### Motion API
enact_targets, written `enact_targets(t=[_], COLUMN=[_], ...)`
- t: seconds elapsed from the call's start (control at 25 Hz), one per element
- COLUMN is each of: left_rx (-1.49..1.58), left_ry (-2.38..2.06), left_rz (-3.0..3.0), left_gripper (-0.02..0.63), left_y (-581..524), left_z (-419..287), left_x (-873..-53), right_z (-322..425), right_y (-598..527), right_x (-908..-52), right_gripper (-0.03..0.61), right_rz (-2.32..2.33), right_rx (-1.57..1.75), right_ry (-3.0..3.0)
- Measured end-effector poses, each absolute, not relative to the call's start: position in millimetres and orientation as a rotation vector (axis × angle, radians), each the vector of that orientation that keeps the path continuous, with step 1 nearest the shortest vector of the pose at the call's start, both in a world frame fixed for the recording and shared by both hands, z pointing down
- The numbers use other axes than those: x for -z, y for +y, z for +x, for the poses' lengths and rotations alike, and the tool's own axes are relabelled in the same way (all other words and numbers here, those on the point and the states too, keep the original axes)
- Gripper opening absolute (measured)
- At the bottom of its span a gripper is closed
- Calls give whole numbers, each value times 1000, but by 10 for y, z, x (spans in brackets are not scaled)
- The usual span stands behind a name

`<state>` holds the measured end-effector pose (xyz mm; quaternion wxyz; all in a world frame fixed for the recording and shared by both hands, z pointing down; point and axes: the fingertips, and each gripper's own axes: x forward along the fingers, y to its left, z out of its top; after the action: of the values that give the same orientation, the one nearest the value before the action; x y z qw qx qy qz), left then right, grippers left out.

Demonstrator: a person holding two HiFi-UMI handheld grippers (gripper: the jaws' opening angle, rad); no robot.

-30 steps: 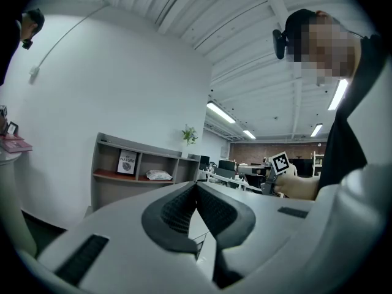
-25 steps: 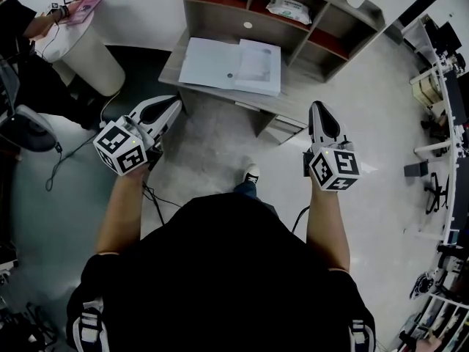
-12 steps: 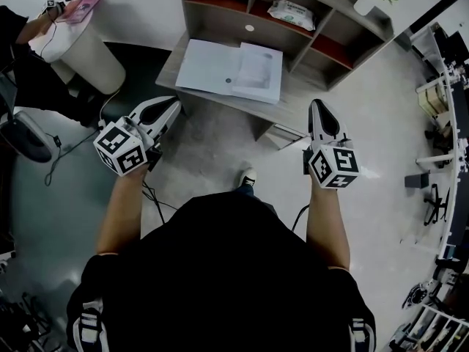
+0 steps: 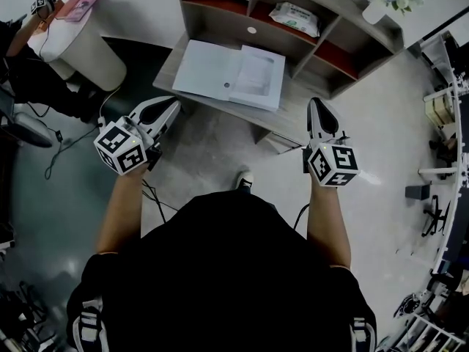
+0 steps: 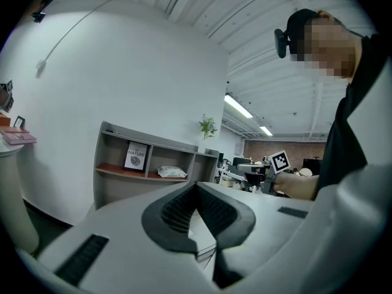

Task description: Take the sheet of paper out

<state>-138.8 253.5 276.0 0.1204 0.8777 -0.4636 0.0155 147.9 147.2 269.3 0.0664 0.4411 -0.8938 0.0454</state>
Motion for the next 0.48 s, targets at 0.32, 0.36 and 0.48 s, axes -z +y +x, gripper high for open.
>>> enact_targets(t=[0.32,0.36,0.48], left_rx=[-47,-45,-45], left_ry=[-1382,-1384,-1393], left_rz=[2540,2536,2520], left_gripper=[21,20,21], left_y=[2137,2103,2022], left_z=[-1273,-1258,-1231], left_x=[-2805,-2825,-2890], right_z=[1608,1613,1612], right_y=[1026,987,874], right_x=[-2811,-2830,-2874], right_gripper=[23,23,23], right_rz=[1292,1286,1265], right_rx=[-161,-163,-163], right_ry=[-2693,-2691,-2690])
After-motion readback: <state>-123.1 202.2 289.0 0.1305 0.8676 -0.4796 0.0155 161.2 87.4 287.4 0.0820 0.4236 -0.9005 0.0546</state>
